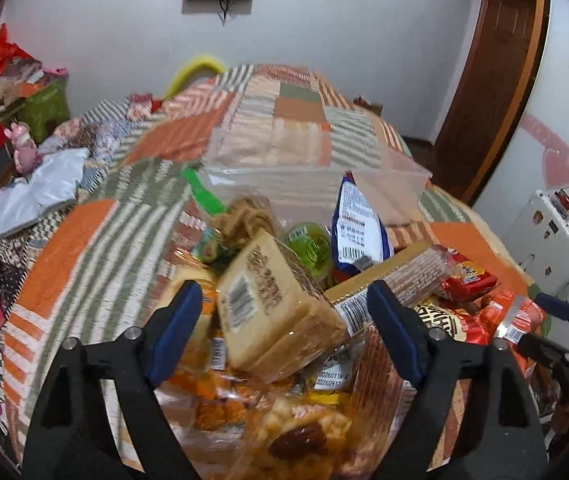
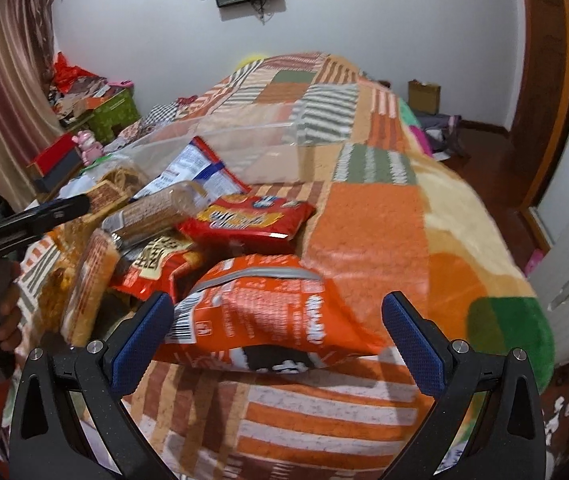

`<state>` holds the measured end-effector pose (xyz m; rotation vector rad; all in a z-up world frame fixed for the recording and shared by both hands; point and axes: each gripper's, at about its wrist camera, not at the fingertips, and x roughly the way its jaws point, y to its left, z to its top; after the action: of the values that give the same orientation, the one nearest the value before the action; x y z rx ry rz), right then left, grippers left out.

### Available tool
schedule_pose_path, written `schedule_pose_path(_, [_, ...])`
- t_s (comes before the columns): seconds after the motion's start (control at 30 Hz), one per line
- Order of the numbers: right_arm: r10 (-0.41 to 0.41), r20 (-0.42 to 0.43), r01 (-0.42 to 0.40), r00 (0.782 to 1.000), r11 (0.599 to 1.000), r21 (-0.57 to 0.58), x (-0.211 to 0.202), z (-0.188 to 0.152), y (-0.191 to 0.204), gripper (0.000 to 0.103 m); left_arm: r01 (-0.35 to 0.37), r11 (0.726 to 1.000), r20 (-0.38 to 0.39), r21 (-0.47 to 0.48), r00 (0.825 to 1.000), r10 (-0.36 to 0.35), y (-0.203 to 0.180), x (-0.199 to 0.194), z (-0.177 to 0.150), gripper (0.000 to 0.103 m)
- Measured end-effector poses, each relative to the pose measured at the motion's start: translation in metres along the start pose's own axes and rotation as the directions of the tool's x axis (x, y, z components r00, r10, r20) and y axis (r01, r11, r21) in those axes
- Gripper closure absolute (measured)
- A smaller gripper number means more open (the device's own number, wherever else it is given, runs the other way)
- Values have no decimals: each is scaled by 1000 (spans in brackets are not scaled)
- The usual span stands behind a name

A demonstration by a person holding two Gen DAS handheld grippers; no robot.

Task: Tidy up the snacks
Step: 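Grasp the orange chip bag with the right gripper while the left grasps the wrapped bread loaf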

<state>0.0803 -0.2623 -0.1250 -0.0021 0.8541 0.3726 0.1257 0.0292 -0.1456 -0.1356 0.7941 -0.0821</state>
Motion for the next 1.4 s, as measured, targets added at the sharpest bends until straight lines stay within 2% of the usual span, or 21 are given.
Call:
schedule_pose_path(0.2, [7, -23, -7, 1000, 1000, -8, 12, 0, 6, 0, -33, 999, -12, -10, 999, 32, 2, 14, -2, 29])
schedule_pose_path(0.33, [24, -48, -23, 999, 999, 25, 15, -1, -1, 0, -4, 1000, -10, -20, 1000, 4, 6, 16, -3, 37])
schedule_pose_path(0.73, [30, -83, -19, 996, 990, 136, 0, -8, -24, 0, 3, 997, 28, 74, 1000, -5, -6, 3, -11, 54])
schedule_pose_path(0.83, [53, -88, -40, 995, 989, 139, 3, -8, -22, 0, -3, 995, 23, 95, 1000, 1, -9, -1, -13, 54])
schedule_pose_path(0.93, [36, -92, -27, 995, 995, 96, 8, -6, -14, 0, 2, 995, 16, 100, 1000, -3, -9, -4, -16, 54])
schedule_pose_path(1.17, [125, -167, -114, 978, 991, 75, 38, -5, -10, 0, 10, 997, -27, 81, 1000, -8, -2, 0, -15, 54])
schedule_pose_path(1.3, [135, -148, -126, 980, 990, 66, 40, -9, -9, 0, 23, 998, -46, 54, 999, -20, 4, 5, -13, 51])
schedule_pose_path(1.37, [142, -137, -133, 980, 989, 71, 37, -10, -10, 2, 39, 999, -58, 21, 998, -38, 10, 9, -11, 50])
schedule_pose_path(1.4, [145, -130, -136, 981, 988, 76, 36, -11, -11, 8, 44, 999, -62, 8, 997, -44, 12, 10, -10, 50])
